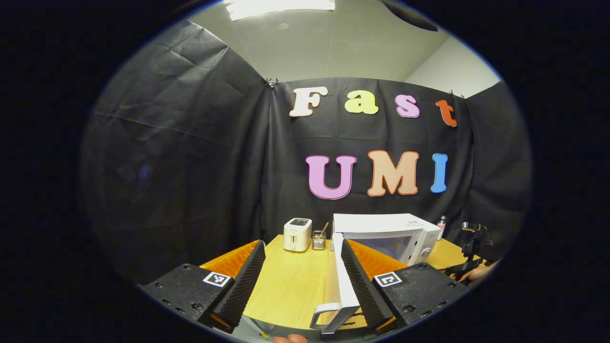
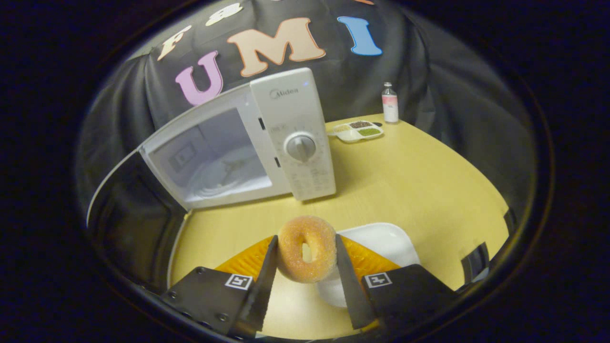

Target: Open the microwave oven with the left hand, put the food in, and close the microwave oven.

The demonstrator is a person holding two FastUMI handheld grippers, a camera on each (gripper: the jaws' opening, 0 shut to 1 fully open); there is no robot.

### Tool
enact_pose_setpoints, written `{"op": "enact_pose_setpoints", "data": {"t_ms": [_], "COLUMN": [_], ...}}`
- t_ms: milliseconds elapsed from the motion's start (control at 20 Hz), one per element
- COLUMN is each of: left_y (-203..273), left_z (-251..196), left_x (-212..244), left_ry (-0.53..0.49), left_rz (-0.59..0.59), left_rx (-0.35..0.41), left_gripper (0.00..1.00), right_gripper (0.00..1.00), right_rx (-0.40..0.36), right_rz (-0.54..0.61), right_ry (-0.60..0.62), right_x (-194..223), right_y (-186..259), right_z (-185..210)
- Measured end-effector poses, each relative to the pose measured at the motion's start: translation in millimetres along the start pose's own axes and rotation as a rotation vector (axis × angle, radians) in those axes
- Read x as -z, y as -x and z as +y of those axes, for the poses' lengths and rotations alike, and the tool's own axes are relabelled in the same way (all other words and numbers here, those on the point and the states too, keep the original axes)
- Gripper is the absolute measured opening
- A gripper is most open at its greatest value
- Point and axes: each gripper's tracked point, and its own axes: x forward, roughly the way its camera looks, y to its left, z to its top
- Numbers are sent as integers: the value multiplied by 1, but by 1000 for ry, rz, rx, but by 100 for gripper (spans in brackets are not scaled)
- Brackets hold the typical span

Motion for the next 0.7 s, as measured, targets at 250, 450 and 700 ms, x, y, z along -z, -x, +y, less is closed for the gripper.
{"op": "enact_pose_setpoints", "data": {"t_ms": [250, 450, 700], "left_y": [4, 8, 19], "left_z": [1, 5, 2], "left_x": [8, 5, 13], "left_ry": [42, 12, -32], "left_rz": [26, 23, 70], "left_rx": [-25, -52, -53], "left_gripper": [89, 89, 89], "right_gripper": [70, 63, 63], "right_rx": [-107, -152, -154], "right_rz": [-37, -44, -71], "right_ry": [-139, -204, -278], "right_x": [-39, -49, -46], "right_y": [-14, -35, -67], "right_z": [63, 106, 150]}}
